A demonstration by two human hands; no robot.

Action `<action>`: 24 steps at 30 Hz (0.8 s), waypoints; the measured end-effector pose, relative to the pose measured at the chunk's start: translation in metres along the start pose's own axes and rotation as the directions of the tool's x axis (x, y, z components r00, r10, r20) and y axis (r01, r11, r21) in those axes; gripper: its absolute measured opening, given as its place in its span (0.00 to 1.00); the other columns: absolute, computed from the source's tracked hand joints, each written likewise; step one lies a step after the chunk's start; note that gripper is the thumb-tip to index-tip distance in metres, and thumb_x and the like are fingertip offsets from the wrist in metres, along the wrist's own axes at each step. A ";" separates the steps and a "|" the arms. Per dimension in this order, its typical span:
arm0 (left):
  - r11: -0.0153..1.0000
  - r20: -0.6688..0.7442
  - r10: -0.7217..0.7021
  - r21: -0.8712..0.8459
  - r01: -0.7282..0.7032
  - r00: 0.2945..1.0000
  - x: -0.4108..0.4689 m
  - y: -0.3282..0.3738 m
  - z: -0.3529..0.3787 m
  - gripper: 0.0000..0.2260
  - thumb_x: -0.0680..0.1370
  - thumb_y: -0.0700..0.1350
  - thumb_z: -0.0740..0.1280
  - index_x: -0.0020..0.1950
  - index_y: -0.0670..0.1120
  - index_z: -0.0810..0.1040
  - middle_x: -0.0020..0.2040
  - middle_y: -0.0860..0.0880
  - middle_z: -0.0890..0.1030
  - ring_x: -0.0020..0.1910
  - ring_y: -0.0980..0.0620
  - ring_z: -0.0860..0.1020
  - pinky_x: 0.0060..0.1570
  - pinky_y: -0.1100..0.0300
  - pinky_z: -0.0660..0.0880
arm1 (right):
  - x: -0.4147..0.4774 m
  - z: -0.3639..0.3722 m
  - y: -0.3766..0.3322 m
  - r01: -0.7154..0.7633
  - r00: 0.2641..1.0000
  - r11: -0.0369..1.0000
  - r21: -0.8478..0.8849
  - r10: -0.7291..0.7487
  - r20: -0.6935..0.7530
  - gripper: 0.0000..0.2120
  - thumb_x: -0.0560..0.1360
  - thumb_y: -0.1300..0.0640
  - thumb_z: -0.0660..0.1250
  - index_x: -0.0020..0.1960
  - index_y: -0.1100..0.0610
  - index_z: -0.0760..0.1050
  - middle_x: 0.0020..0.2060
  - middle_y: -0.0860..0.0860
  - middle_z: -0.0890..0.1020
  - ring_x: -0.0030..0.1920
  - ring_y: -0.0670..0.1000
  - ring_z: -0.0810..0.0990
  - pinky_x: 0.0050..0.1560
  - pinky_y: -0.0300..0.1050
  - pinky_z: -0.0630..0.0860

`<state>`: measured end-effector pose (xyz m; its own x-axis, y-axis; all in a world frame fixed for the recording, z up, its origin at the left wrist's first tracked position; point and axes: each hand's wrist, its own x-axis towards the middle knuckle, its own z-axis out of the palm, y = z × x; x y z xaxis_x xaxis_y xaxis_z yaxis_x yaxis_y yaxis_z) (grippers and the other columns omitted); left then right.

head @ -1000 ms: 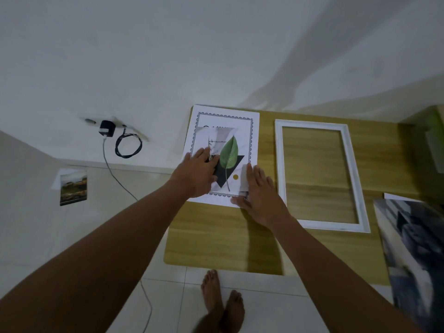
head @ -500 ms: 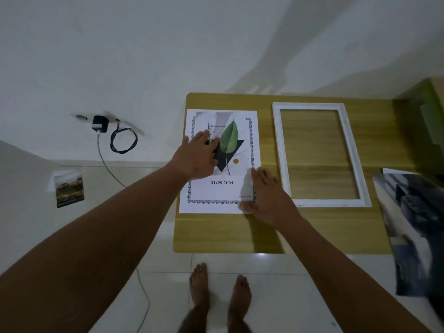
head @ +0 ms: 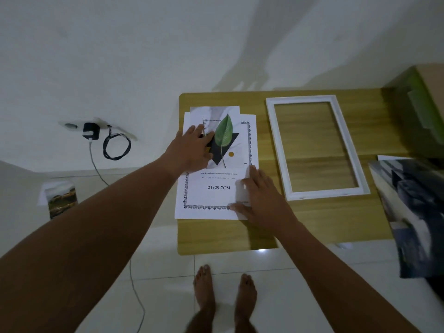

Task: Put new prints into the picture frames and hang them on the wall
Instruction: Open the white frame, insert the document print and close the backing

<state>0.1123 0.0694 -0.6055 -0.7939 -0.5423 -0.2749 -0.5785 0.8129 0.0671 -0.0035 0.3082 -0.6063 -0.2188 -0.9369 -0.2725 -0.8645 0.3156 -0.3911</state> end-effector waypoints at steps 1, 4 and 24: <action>1.000 -0.001 0.003 0.007 -0.003 1.000 0.002 -0.002 0.000 0.30 0.80 0.59 0.56 0.79 0.51 0.52 0.79 0.43 0.53 0.77 0.42 0.54 0.72 0.41 0.59 | 0.003 0.001 0.002 -0.004 1.000 1.000 -0.001 0.004 0.020 0.39 0.76 0.35 0.63 0.78 0.57 0.57 0.80 0.59 0.51 0.79 0.60 0.48 0.78 0.61 0.52; 1.000 -0.013 0.002 0.017 -0.001 1.000 0.005 -0.006 0.002 0.30 0.79 0.59 0.57 0.79 0.51 0.54 0.78 0.42 0.56 0.75 0.42 0.57 0.70 0.42 0.62 | 0.003 0.002 0.008 0.007 0.994 1.000 -0.022 -0.004 0.107 0.42 0.77 0.37 0.63 0.80 0.56 0.49 0.80 0.57 0.49 0.80 0.58 0.46 0.78 0.59 0.49; 0.999 0.008 -0.054 -0.008 0.054 0.999 0.023 0.001 -0.006 0.30 0.80 0.58 0.56 0.80 0.52 0.51 0.80 0.44 0.51 0.78 0.43 0.51 0.73 0.41 0.57 | -0.004 -0.003 0.022 0.021 0.999 1.000 -0.018 -0.020 0.028 0.43 0.76 0.27 0.47 0.81 0.54 0.47 0.80 0.56 0.45 0.80 0.56 0.43 0.78 0.59 0.47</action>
<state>0.0924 0.0565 -0.6065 -0.7600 -0.5835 -0.2862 -0.6219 0.7808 0.0593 -0.0230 0.3178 -0.6110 -0.1885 -0.9386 -0.2891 -0.8769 0.2934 -0.3807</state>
